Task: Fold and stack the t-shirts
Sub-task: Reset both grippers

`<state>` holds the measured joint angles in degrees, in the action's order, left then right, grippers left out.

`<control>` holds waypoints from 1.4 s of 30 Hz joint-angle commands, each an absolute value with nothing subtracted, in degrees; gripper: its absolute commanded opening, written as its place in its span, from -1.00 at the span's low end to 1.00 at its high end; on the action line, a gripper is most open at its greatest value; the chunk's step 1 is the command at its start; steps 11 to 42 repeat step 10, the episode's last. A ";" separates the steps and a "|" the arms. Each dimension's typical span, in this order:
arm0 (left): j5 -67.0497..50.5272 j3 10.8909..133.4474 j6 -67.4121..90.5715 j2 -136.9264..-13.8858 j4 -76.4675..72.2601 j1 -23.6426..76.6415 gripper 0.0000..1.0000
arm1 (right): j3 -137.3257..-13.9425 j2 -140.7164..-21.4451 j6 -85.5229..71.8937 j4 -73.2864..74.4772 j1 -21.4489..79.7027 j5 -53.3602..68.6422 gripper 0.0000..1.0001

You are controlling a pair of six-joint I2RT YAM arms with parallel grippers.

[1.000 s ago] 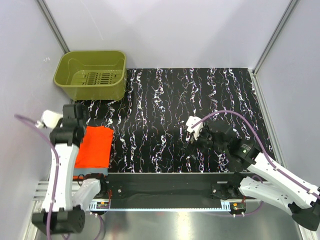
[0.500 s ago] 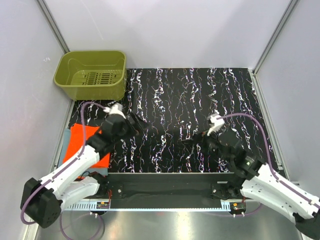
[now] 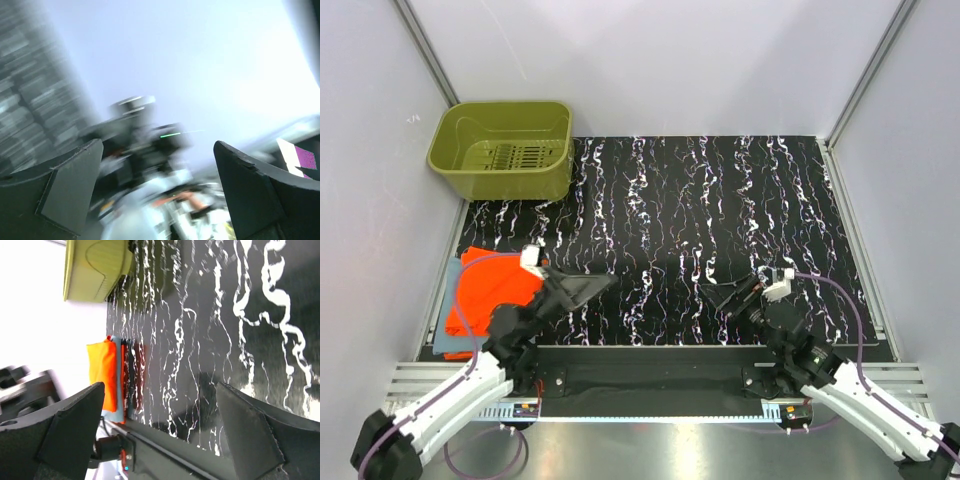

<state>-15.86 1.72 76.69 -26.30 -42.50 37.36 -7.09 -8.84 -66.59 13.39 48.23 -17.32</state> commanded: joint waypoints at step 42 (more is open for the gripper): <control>-17.06 -10.99 89.73 -19.08 -77.06 37.44 0.98 | -4.30 -1.14 -73.57 1.53 48.52 -10.32 1.00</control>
